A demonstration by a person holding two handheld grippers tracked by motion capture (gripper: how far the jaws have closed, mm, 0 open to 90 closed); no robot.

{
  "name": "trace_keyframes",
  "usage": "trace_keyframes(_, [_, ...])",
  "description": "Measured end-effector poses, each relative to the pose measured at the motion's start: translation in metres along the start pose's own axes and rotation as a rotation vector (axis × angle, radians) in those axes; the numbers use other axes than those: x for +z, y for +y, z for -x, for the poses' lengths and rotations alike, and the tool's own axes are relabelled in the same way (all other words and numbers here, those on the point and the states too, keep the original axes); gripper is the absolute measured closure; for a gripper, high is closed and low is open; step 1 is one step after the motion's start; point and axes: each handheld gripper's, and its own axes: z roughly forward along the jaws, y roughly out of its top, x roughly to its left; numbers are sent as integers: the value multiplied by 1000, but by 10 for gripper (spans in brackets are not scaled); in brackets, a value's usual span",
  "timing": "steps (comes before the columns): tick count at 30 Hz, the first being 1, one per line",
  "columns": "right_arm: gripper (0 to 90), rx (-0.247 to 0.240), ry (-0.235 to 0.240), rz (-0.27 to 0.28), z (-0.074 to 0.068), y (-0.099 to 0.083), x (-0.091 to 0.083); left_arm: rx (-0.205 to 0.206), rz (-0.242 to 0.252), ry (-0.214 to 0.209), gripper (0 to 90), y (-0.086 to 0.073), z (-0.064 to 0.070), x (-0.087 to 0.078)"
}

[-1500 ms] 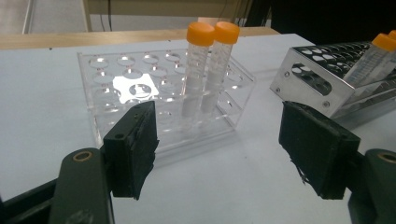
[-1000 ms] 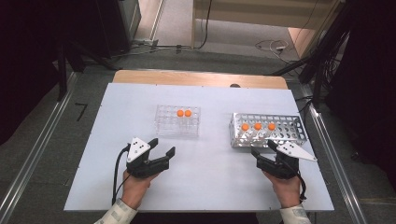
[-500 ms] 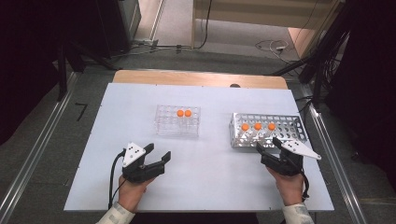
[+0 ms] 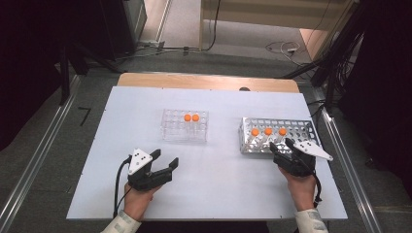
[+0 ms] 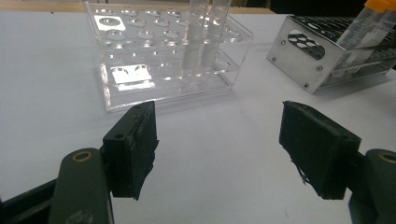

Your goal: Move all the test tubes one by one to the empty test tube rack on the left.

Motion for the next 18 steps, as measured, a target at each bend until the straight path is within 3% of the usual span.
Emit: trace_keyframes(18, [558,17,-25,20,7,4,14,1,-6,3,275,0,-1,0])
